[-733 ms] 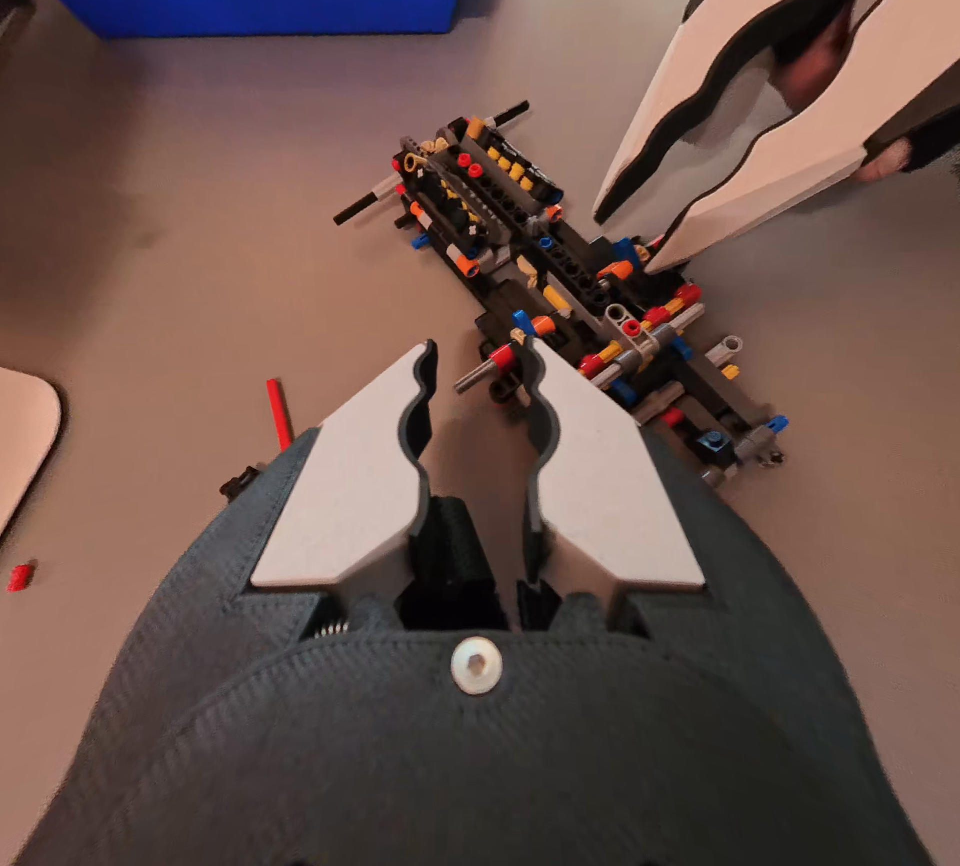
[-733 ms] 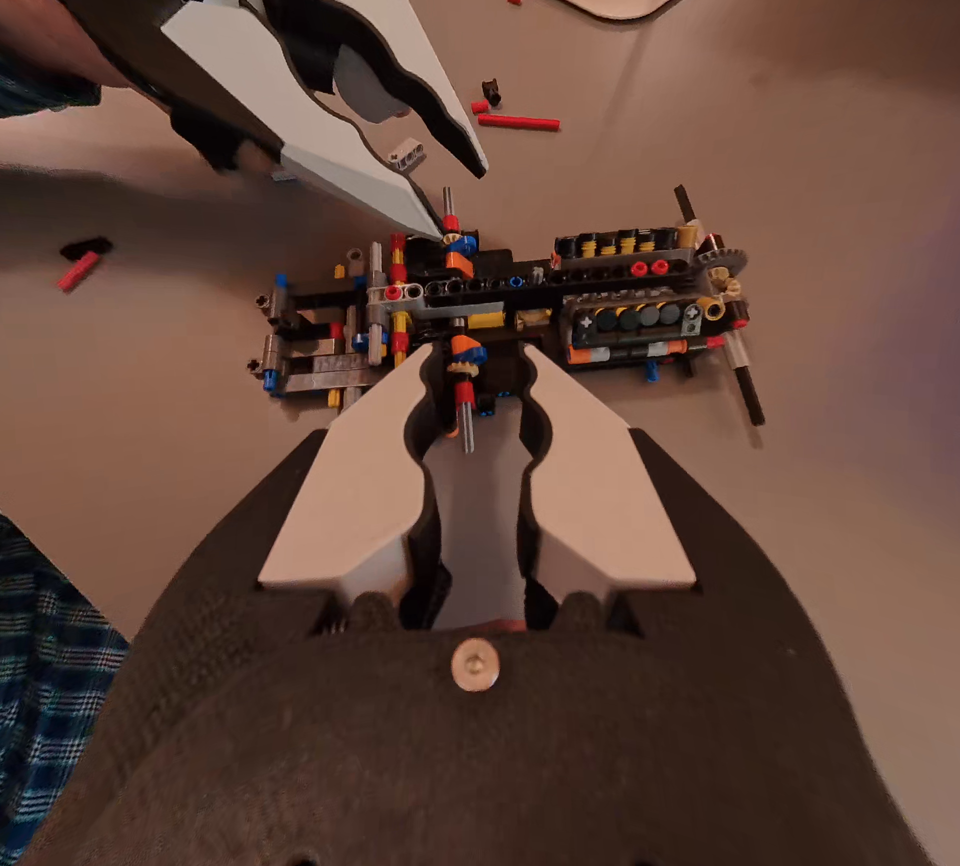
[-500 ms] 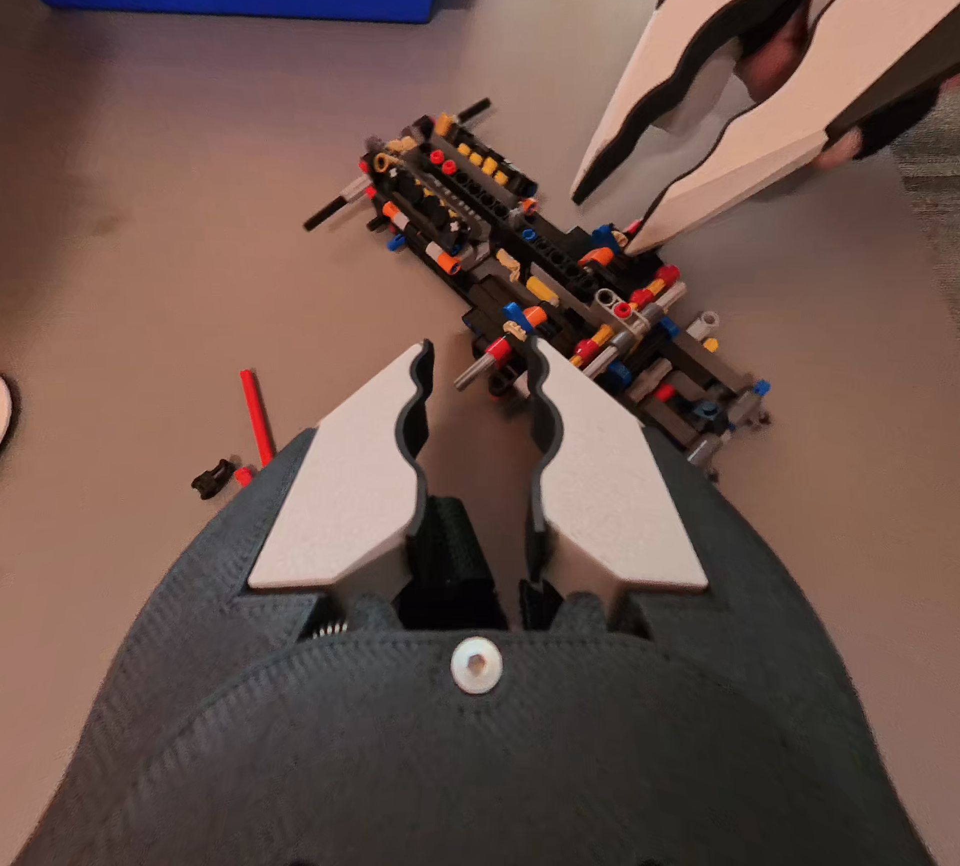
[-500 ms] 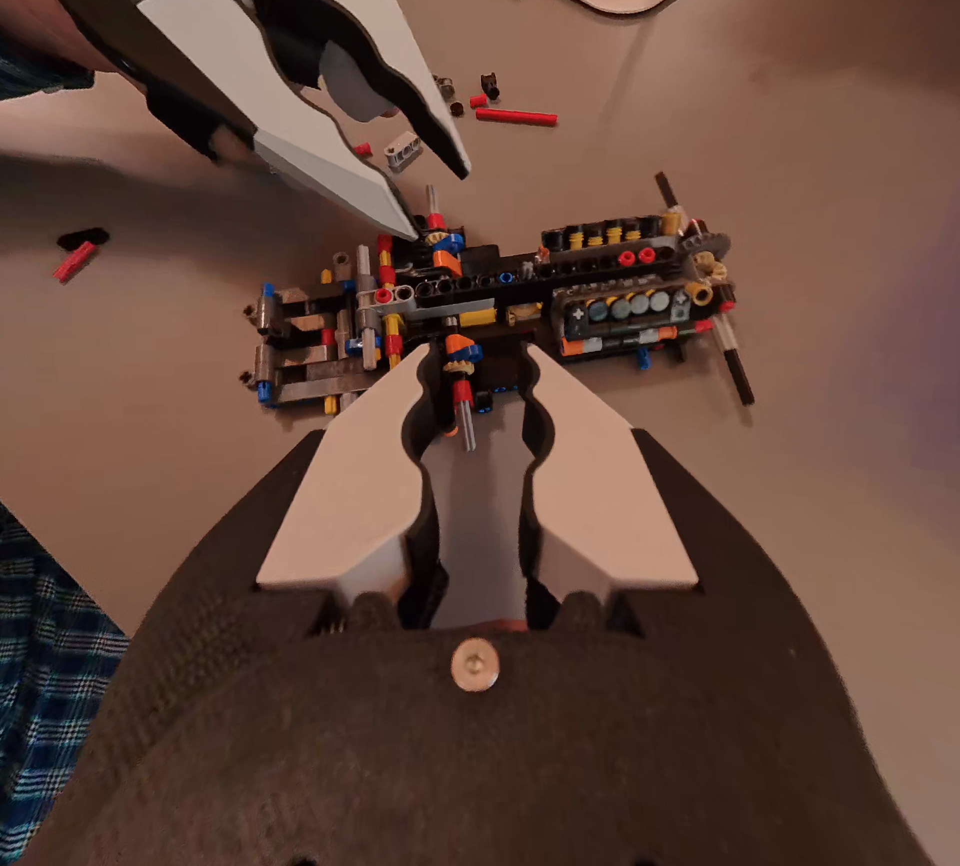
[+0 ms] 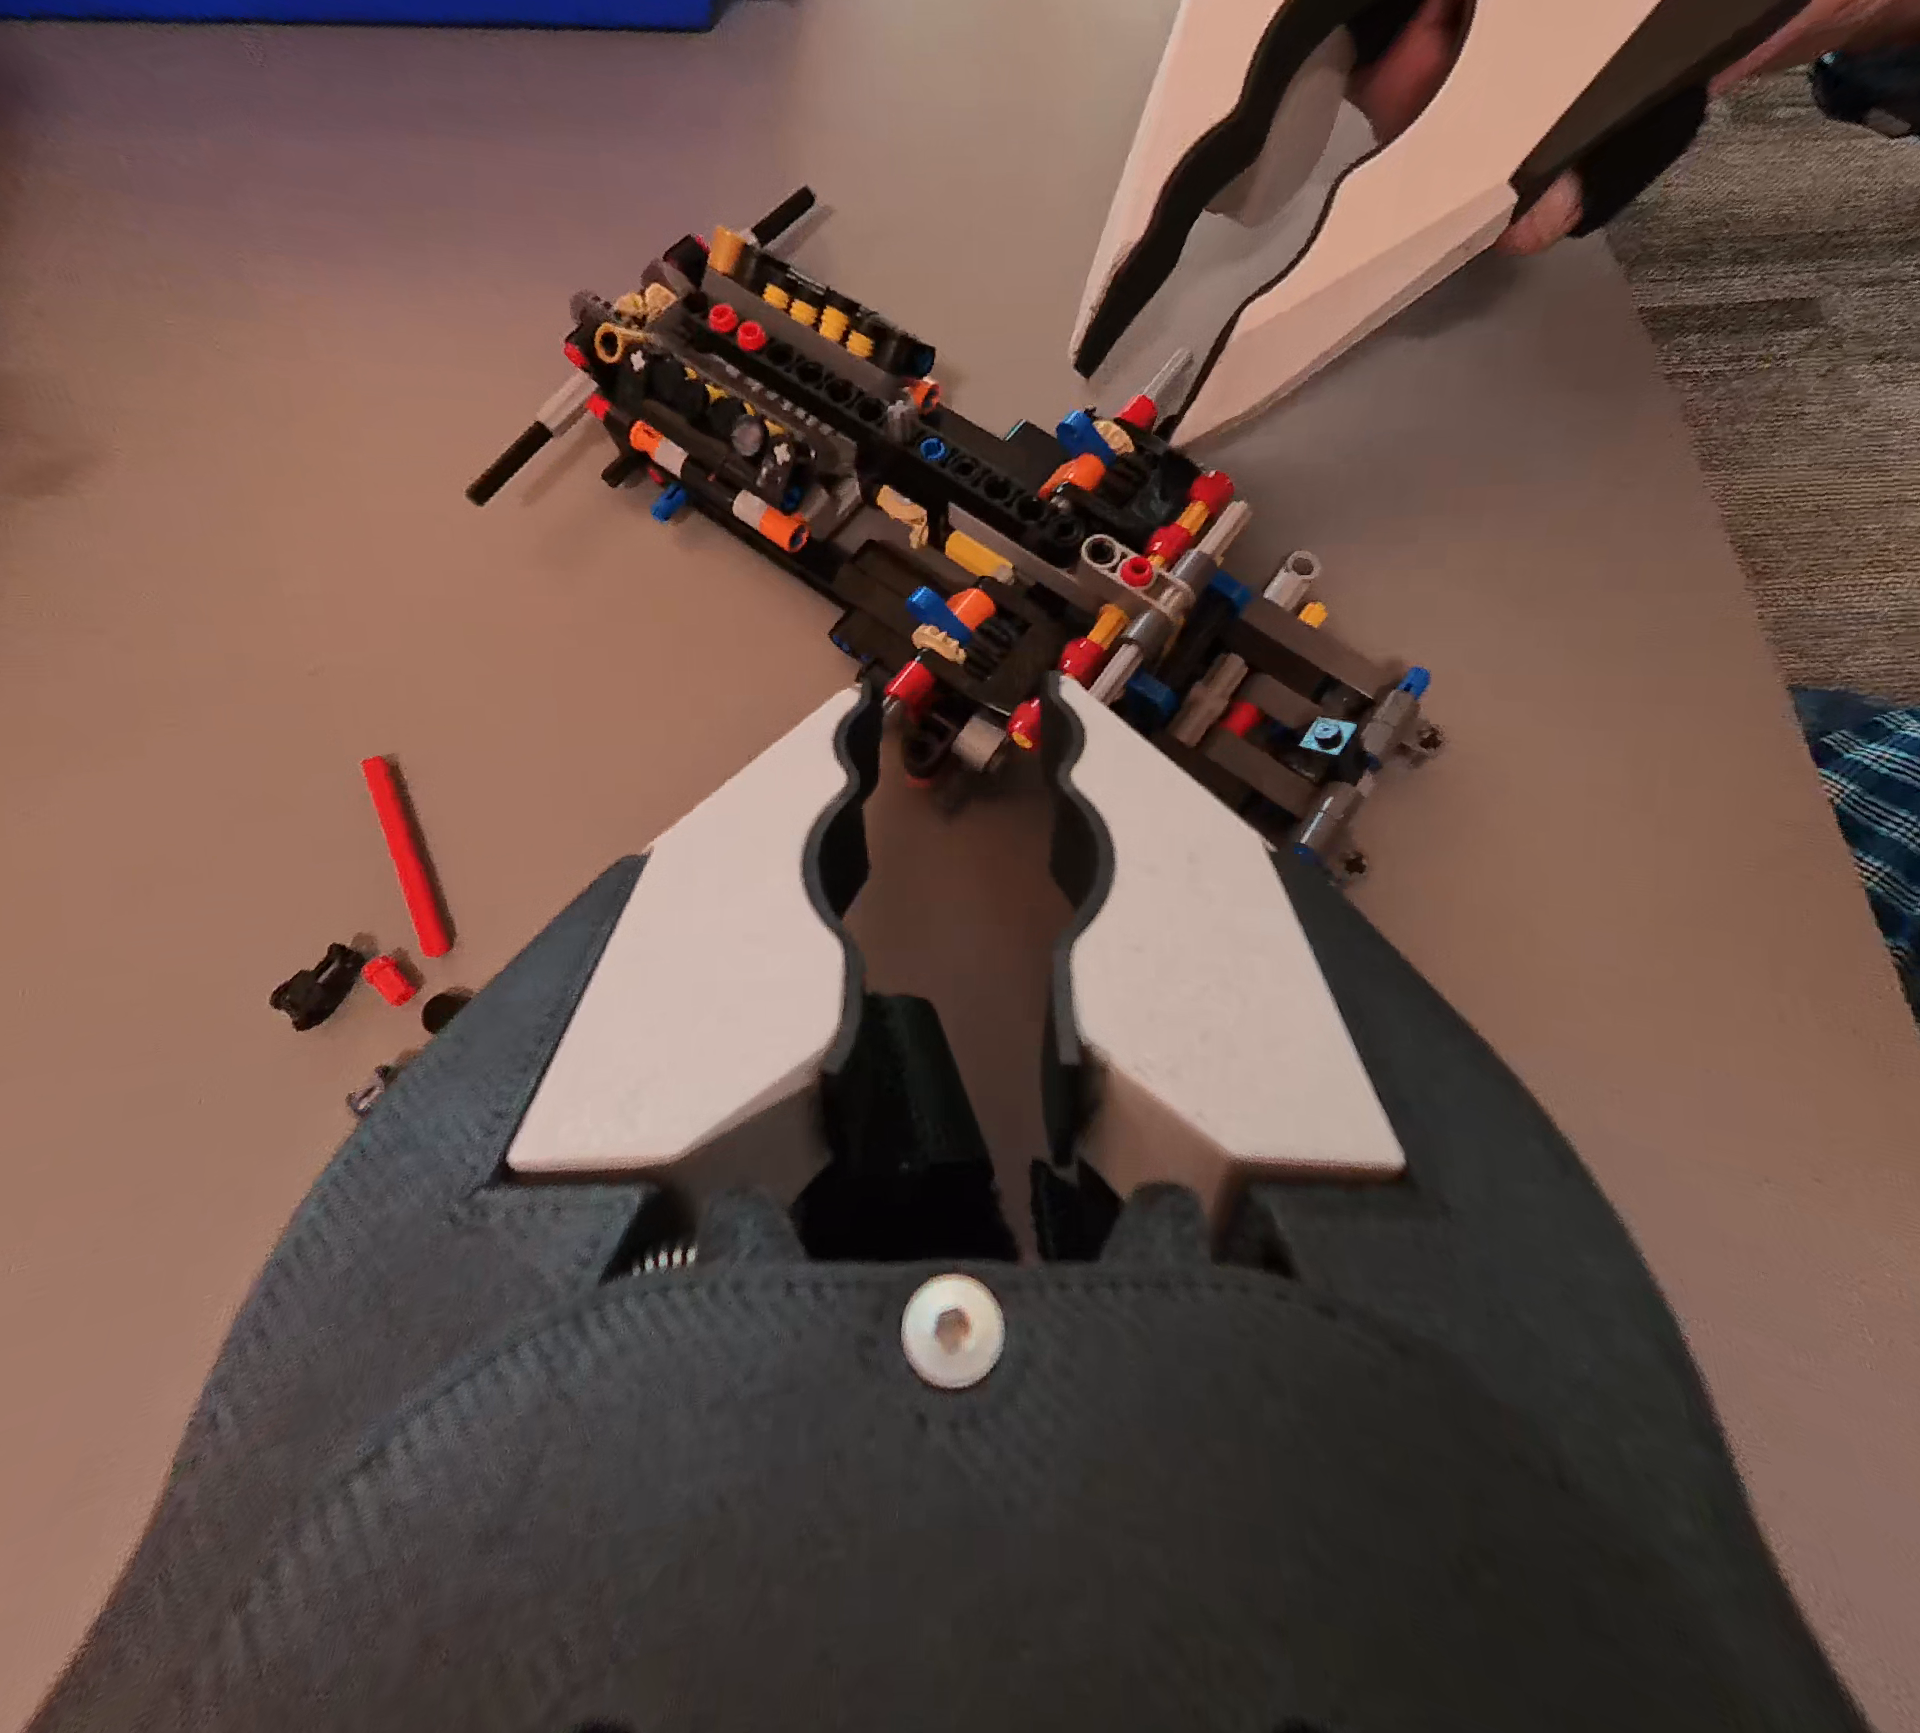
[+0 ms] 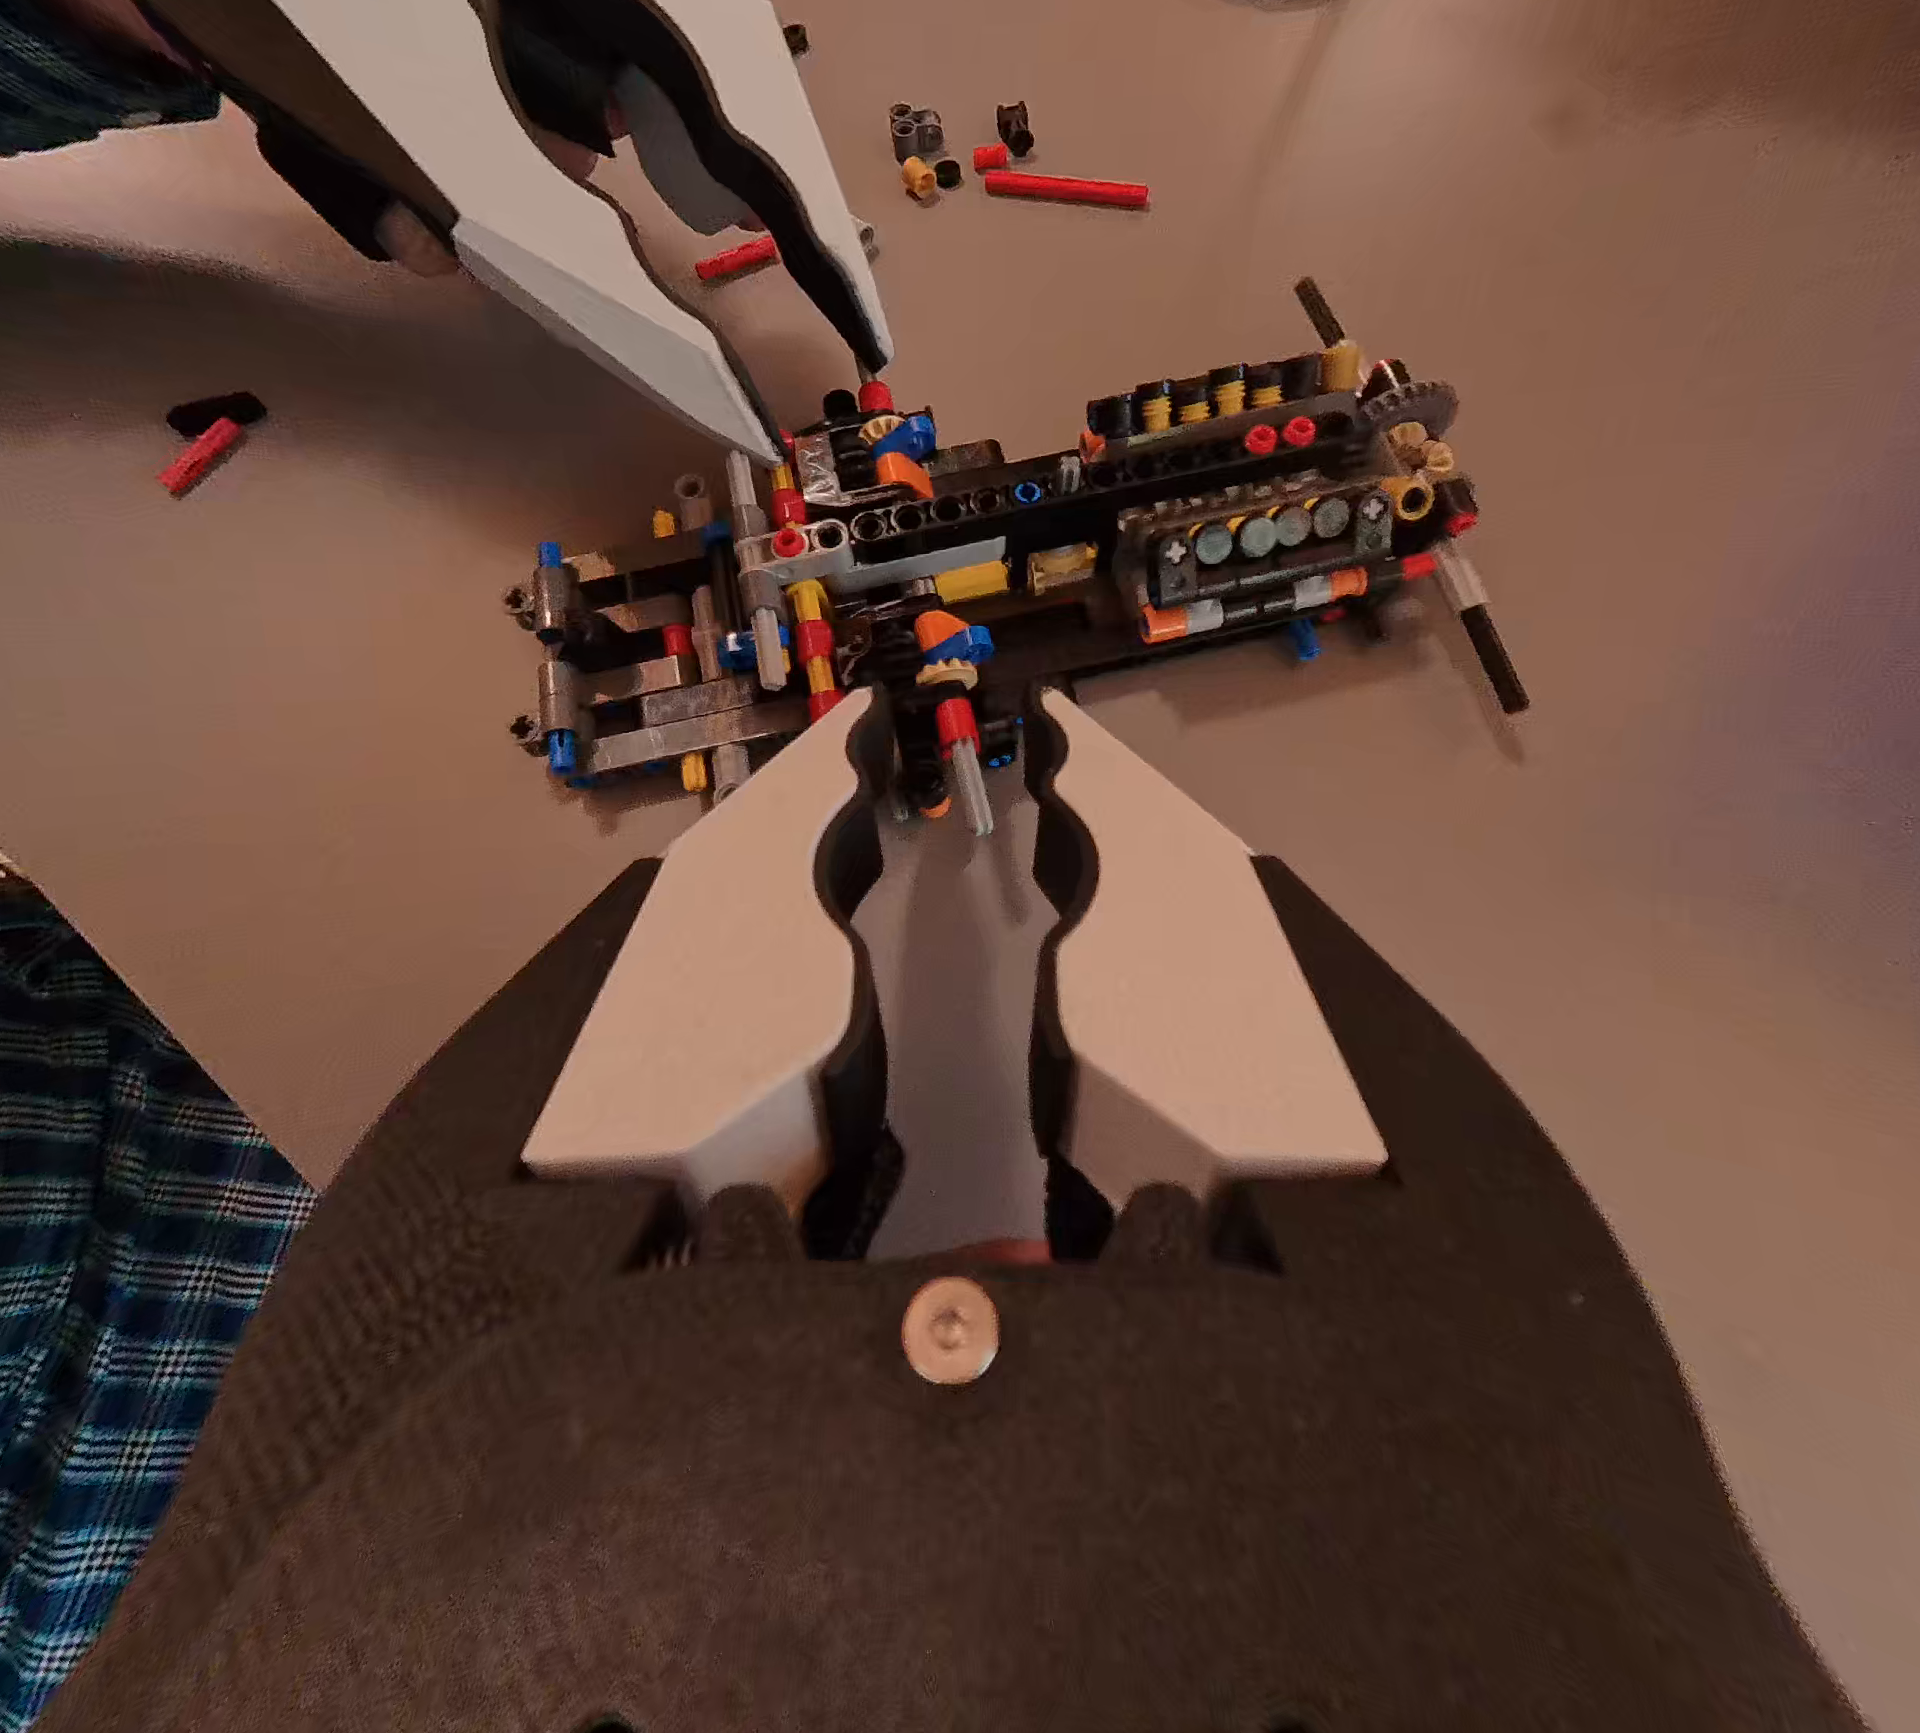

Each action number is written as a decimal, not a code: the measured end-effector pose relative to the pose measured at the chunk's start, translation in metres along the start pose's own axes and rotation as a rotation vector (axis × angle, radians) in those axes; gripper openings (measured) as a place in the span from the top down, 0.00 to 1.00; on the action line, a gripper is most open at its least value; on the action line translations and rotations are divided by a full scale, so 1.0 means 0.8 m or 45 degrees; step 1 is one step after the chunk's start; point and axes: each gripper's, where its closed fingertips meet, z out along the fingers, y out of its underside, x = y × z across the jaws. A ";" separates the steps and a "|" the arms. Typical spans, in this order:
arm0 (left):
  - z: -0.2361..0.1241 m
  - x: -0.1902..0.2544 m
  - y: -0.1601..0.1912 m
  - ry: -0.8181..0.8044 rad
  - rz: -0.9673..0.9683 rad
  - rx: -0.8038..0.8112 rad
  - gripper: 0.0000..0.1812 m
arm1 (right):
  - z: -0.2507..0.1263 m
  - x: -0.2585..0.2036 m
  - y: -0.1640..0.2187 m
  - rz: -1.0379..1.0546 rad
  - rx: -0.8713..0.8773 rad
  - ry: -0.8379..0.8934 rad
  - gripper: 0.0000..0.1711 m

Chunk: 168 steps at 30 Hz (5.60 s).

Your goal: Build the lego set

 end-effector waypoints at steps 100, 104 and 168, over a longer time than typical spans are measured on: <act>-0.149 -0.162 0.134 -0.532 -0.019 -0.183 0.89 | 0.207 -0.058 -0.136 -0.902 -0.313 -0.442 0.93; -0.146 -0.160 0.143 -0.491 -0.020 -0.202 0.88 | 0.213 -0.047 -0.140 -0.928 -0.326 -0.424 0.92; -0.137 -0.038 0.158 -0.084 -0.078 -0.432 0.88 | 0.137 -0.054 -0.133 -0.746 -0.117 -0.373 0.88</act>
